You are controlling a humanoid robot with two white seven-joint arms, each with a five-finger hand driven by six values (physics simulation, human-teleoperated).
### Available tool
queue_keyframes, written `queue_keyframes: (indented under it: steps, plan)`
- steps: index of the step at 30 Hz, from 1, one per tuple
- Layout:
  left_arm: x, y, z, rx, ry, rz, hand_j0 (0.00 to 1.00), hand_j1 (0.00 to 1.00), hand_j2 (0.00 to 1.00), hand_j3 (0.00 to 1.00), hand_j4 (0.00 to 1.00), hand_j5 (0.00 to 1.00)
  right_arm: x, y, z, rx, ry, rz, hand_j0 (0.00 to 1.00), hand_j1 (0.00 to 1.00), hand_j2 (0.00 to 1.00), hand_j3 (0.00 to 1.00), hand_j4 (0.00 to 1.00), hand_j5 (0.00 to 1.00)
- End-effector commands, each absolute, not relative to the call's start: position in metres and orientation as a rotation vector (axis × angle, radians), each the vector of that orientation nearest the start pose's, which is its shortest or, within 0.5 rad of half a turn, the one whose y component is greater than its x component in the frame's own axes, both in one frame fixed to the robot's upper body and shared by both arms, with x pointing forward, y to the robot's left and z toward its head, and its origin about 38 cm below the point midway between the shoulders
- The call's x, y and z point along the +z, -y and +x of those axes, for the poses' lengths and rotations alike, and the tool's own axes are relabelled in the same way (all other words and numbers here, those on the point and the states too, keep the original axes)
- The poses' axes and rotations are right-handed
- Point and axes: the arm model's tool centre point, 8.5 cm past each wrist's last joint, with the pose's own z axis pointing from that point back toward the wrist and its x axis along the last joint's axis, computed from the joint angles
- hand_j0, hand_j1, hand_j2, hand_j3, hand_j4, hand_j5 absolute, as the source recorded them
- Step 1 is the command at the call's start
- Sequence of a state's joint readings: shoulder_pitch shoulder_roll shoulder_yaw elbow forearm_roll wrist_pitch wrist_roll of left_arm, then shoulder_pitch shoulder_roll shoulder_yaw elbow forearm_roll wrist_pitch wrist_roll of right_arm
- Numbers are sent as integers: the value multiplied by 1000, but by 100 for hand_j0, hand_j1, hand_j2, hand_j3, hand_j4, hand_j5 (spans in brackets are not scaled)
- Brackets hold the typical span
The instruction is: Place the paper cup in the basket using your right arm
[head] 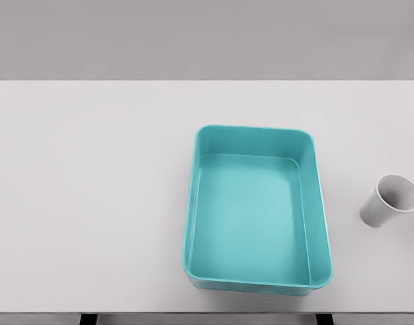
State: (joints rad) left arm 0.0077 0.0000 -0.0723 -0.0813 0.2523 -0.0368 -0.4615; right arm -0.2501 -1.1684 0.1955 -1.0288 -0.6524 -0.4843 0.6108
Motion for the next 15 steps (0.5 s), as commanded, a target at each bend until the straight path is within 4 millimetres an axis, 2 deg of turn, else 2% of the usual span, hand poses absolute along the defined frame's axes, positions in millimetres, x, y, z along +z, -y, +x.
queue_keyframes:
  steps: [1,6,15]
  plan:
    - [-256,-232,33,146,155,-382,100,100,100,100,100,100,283,591,356,882,1542,-302,100,100,100,100,100,100]
    - [-256,-232,33,146,155,-382,100,100,100,100,100,100,268,566,349,995,1502,-226,100,100,100,100,100,100]
    - [-256,-232,33,146,155,-382,100,100,100,100,100,100,242,556,335,1070,1441,-177,100,100,100,100,100,100]
